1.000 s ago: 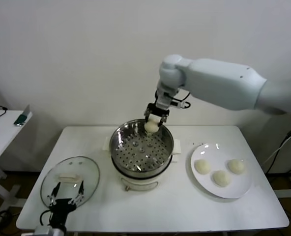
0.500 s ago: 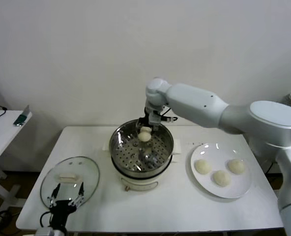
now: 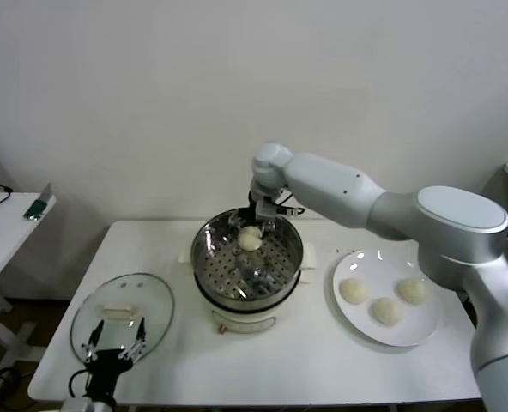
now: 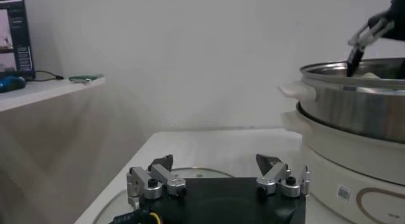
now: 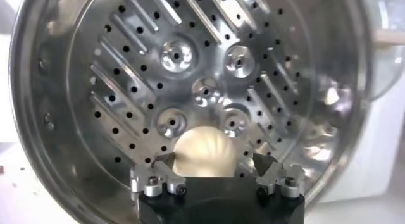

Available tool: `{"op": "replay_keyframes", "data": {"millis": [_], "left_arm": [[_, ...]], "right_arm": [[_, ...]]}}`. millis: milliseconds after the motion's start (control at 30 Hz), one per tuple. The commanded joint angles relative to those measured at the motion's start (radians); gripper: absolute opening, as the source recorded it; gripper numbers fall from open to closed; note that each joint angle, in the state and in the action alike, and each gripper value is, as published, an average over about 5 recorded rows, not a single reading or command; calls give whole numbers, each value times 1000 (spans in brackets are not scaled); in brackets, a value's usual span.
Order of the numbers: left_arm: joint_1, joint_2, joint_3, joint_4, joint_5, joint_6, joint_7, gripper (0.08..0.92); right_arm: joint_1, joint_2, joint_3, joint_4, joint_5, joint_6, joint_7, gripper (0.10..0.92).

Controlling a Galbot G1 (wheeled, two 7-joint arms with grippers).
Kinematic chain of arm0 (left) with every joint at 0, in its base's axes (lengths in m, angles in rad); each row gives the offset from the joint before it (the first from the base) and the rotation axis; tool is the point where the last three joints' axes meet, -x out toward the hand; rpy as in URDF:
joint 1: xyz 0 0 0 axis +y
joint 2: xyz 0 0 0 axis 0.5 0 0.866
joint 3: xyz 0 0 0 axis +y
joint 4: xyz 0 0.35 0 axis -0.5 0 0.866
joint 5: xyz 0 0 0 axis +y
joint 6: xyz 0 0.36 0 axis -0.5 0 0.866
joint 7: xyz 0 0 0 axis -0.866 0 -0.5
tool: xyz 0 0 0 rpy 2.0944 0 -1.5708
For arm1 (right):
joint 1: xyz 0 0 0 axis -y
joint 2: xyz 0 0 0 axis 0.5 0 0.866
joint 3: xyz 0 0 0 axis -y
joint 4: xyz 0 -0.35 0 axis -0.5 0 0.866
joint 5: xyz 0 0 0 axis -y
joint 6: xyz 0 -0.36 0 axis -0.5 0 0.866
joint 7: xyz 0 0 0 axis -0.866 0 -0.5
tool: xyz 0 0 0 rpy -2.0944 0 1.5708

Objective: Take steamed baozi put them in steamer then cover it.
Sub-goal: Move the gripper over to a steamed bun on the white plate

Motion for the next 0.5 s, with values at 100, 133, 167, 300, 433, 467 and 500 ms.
{"op": "replay_keyframes", "data": {"millis": [100,133,167,300,433,467,500], "left_arm": [[-6,8,-11,2,-2,8,5,823],[-7,9,-12,2,-4,8,5,823],[-8,11,-12,3,-5,8,5,823],[-12,13,-9,6,-5,6,6,823],[-20,13,-6,11,-5,5,7,823],[-21,13,-6,12,-5,5,7,823],[-22,14,-6,13,-5,4,7,823]], "right_arm": [[446,-270,-389,143,958,-344,-154,823],[476,-322,-429,181,994,-438,-146,823],[505,-373,-474,224,1019,-533,-129,823],[581,-547,-653,395,1028,-759,-51,823],[587,-686,-806,551,943,-856,19,823],[575,-715,-829,586,926,-882,43,823],[556,-736,-839,610,916,-904,69,823]]}}
